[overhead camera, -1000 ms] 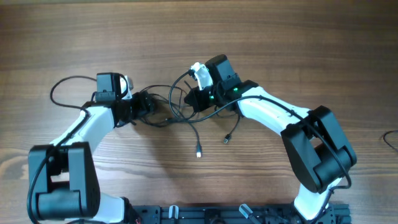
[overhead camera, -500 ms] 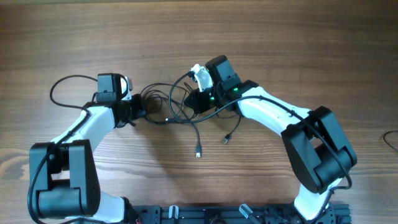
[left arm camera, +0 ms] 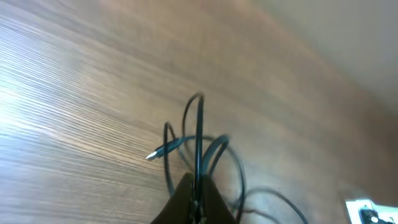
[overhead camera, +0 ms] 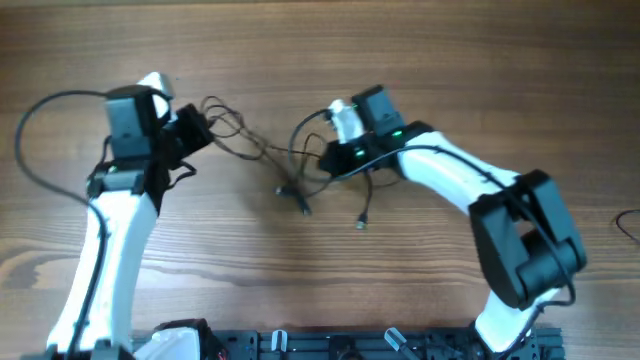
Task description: Untangle cables
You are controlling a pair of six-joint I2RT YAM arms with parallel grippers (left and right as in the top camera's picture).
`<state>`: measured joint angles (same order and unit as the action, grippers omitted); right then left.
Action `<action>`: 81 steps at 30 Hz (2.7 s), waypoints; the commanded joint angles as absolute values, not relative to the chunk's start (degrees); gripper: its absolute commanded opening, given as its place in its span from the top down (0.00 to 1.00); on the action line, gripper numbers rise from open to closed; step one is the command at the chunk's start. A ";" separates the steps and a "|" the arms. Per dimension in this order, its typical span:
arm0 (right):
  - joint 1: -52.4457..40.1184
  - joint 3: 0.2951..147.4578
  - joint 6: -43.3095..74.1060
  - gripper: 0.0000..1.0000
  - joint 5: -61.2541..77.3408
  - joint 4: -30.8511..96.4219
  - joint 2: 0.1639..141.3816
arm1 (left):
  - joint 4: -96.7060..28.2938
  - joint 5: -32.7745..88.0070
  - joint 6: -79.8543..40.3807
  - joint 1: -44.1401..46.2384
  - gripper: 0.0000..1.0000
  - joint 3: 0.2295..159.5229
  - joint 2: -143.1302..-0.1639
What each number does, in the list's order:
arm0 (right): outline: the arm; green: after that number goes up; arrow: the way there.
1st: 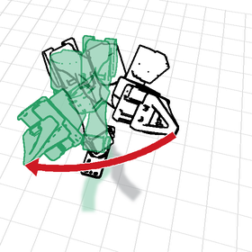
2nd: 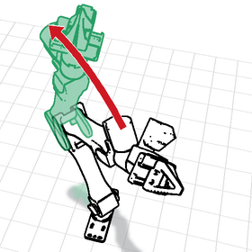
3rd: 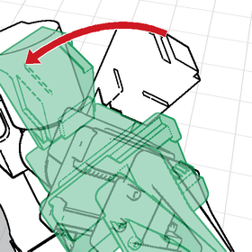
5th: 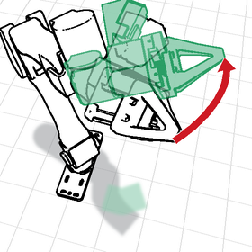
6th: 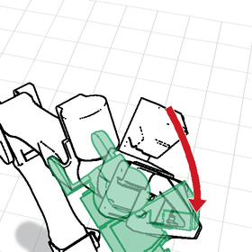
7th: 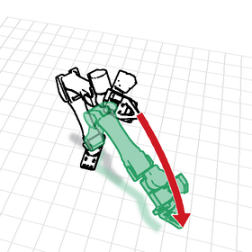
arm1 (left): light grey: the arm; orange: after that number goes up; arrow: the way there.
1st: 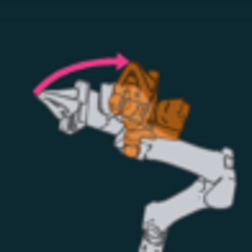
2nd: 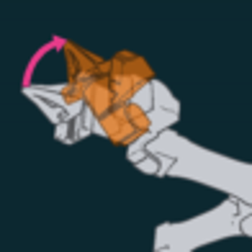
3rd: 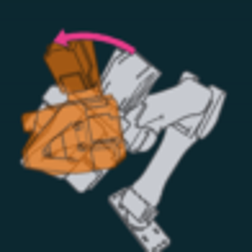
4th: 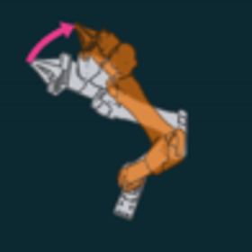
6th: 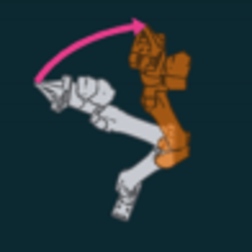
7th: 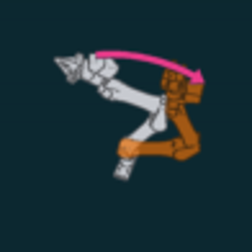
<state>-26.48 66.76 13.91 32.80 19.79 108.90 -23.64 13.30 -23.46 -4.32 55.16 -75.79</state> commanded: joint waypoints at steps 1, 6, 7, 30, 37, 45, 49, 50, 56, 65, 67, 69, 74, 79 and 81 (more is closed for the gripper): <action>-16.21 66.52 10.11 0.96 32.27 26.00 100.40 | -26.96 5.10 -26.22 -6.63 0.96 55.20 -74.26; 1.30 66.50 9.26 0.96 20.32 35.40 88.92 | -29.02 4.62 -26.28 -7.90 0.96 55.20 -74.37; 3.99 66.50 9.08 0.96 19.92 36.05 87.50 | -29.02 4.62 -26.79 -7.88 0.96 55.20 -74.37; 11.84 66.28 6.42 0.96 25.80 38.57 84.66 | -26.81 23.07 -32.56 1.80 0.21 55.18 -84.27; 7.88 66.28 6.44 0.96 25.78 38.39 84.82 | -27.38 -4.64 -24.29 18.74 0.10 58.65 -92.18; 5.02 66.28 6.39 0.96 25.52 38.20 84.97 | -20.23 -3.84 -29.41 25.87 0.15 59.79 -98.50; 5.04 66.28 6.44 0.96 25.52 38.17 84.97 | -16.34 3.90 -26.68 26.39 0.21 59.79 -98.65; 5.04 66.28 6.42 0.96 25.52 38.20 84.97 | -16.03 4.64 -25.69 26.92 0.25 59.79 -98.76; 5.04 66.28 6.42 0.96 25.52 38.20 84.97 | -15.07 4.64 -25.65 31.83 0.31 59.79 -101.25; 5.04 66.28 6.42 0.96 25.54 38.41 84.97 | -10.83 4.25 -26.37 34.68 0.39 59.79 -107.07; 5.04 66.28 6.44 0.96 25.54 38.44 84.97 | -9.45 4.49 -26.37 34.68 0.41 59.79 -107.98; 5.04 66.28 6.44 0.96 25.56 38.54 84.97 | -7.90 4.47 -26.33 34.65 0.58 59.81 -108.01; 5.04 66.26 6.39 0.96 25.54 40.10 84.97 | -11.03 4.45 -26.30 31.59 0.96 63.70 -104.14; 5.02 66.24 6.42 0.96 25.54 40.66 84.97 | -14.46 4.43 -26.37 22.04 0.96 67.57 -92.71; 5.02 66.24 6.44 0.96 25.54 40.64 84.97 | -15.46 4.36 -26.83 16.88 0.96 67.57 -88.16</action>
